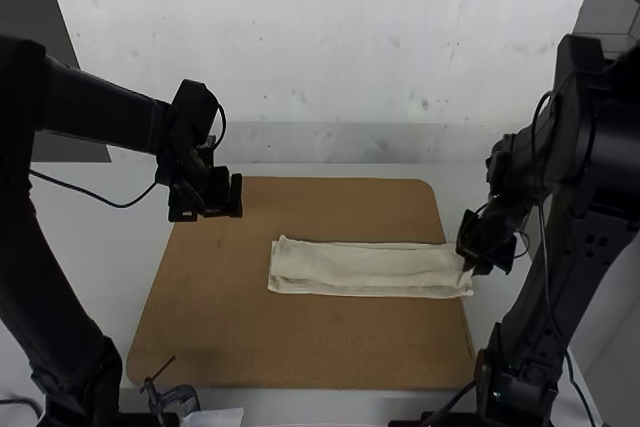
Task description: Fold the towel.
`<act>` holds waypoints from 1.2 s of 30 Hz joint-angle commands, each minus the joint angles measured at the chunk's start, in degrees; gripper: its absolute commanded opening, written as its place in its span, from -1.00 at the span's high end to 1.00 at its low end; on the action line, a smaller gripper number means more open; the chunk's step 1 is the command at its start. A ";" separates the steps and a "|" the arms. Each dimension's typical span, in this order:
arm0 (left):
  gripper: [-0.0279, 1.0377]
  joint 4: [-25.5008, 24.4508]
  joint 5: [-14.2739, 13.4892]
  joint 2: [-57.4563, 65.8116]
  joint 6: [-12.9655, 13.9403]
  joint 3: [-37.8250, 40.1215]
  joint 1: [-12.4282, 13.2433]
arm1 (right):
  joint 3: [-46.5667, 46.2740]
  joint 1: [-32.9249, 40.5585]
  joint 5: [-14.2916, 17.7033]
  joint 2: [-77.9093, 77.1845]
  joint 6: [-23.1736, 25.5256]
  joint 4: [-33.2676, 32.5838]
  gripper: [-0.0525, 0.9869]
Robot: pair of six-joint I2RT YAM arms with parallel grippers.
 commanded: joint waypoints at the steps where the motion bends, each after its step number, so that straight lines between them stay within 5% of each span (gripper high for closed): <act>1: -0.91 0.21 0.55 -2.20 0.49 -1.03 0.45 | 4.82 -5.56 1.36 -1.05 -5.17 -0.79 0.87; 8: -0.89 0.21 0.64 -2.47 0.49 -1.73 0.27 | 4.91 -2.22 1.36 -1.49 -4.99 -3.43 0.87; 11: -0.89 0.21 0.55 -2.64 0.66 -1.55 0.54 | 4.03 5.78 1.45 -3.07 -0.51 -3.51 0.87; 15: -0.89 0.21 0.38 -4.40 0.84 -1.73 1.15 | 5.35 19.66 6.29 -4.30 5.29 -4.92 0.87; 22: -0.89 0.12 0.46 -6.07 2.42 -3.49 3.44 | 12.73 37.06 9.80 0.09 14.35 -8.70 0.87; 36: -0.89 0.21 0.55 -9.15 3.83 -5.77 5.55 | 26.79 54.12 14.37 10.82 21.20 -15.56 0.87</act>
